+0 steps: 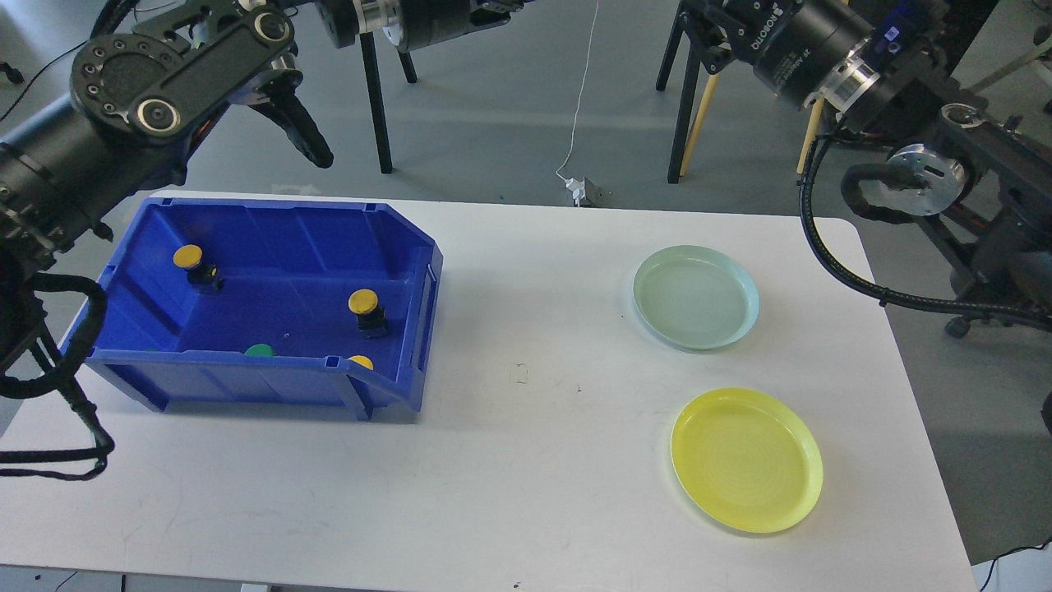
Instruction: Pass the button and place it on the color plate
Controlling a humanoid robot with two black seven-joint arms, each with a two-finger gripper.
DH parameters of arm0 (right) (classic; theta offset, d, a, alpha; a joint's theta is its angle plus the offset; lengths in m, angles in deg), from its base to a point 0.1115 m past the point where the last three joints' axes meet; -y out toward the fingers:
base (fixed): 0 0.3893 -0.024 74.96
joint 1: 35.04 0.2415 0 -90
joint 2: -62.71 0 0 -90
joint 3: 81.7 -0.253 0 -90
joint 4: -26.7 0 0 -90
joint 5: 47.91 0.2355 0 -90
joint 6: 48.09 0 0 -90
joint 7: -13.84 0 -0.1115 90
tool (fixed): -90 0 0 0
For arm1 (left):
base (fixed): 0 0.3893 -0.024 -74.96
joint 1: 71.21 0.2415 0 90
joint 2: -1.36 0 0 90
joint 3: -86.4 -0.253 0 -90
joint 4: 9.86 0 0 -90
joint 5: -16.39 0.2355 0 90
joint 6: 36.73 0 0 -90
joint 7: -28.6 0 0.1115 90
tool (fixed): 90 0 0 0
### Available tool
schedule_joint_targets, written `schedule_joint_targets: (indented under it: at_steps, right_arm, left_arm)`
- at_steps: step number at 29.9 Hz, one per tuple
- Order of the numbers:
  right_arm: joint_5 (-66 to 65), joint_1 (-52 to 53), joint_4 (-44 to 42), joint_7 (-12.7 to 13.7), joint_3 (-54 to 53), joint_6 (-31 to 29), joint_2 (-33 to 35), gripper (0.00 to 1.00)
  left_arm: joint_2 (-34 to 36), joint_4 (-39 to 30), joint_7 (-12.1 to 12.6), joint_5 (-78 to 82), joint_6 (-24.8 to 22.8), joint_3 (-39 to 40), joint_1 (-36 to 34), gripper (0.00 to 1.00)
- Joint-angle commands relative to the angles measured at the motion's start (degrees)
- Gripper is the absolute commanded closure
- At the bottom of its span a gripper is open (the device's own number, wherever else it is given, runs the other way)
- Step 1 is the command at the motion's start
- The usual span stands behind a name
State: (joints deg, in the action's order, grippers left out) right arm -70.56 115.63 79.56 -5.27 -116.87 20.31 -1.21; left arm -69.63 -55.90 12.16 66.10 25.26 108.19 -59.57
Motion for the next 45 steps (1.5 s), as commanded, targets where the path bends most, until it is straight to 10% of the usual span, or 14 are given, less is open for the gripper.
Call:
schedule_joint_targets:
  at_steps: [1,19,45]
  right_arm:
    - [-0.2,-2.1,-3.5,1.7,1.8,0.2,0.9,0.75]
    - [-0.2,-13.4,-26.3,1.8,25.7,-0.1,-6.9,0.71]
    - [0.8,-12.1,-33.8,2.7,13.6,-6.3,-6.6,0.16]
  left_arm:
    - [3.8,-0.5,-0.3,0.1,0.0,0.0,0.8,0.02]
    - [14.2,-0.1,-4.5,-0.5,0.0,4.2,1.6,0.02]
    - [20.6,-1.1,-3.6,9.7,0.0,2.7,9.6,0.02]
